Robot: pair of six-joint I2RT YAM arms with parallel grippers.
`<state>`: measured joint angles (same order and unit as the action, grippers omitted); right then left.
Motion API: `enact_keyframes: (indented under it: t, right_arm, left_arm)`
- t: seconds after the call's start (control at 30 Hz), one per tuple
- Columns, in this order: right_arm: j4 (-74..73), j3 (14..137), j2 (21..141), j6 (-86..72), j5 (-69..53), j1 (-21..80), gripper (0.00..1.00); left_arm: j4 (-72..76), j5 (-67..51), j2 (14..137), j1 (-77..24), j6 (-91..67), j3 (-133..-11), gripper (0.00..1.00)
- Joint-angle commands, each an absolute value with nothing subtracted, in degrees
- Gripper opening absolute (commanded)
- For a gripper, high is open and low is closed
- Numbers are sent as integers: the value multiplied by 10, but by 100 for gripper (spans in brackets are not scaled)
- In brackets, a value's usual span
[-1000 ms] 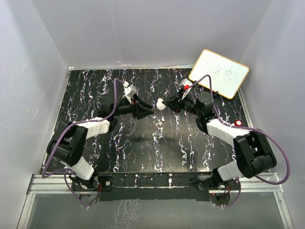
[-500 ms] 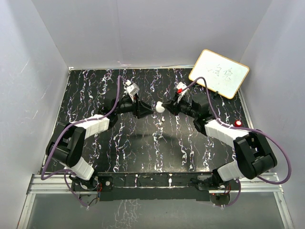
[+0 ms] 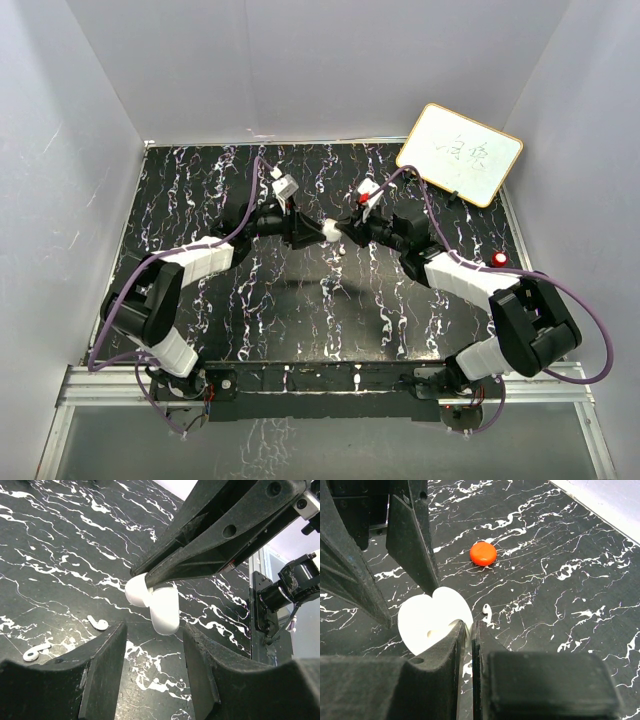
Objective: Insert the wireless bluetooth earbuds into the charging case
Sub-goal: Adjust the charging case.
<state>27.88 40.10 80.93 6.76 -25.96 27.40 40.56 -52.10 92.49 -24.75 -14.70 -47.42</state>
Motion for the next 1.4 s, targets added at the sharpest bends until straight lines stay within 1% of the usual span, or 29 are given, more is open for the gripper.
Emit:
enact_keyframes:
  t: [0.0, 0.43, 0.9, 0.97, 1.2, 1.37]
  right_arm:
    - [295, 433, 793, 86, -246, 282, 2]
    - [275, 444, 801, 106, -236, 298, 2]
    - [253, 455, 811, 127, -226, 313, 2]
    - [251, 456, 813, 130, -223, 315, 1]
    - [248, 457, 814, 133, -220, 317, 1]
    - [246, 459, 815, 134, -218, 317, 1]
  left_arm:
    - [393, -543, 928, -255, -140, -494, 47]
    - [356, -554, 937, -263, -119, -512, 47]
    - [326, -562, 941, -266, -99, -523, 41]
    - [322, -562, 942, -266, -97, -526, 38]
    - [314, -569, 947, -267, -92, -529, 25]
    - [312, -572, 951, -267, -90, -534, 8]
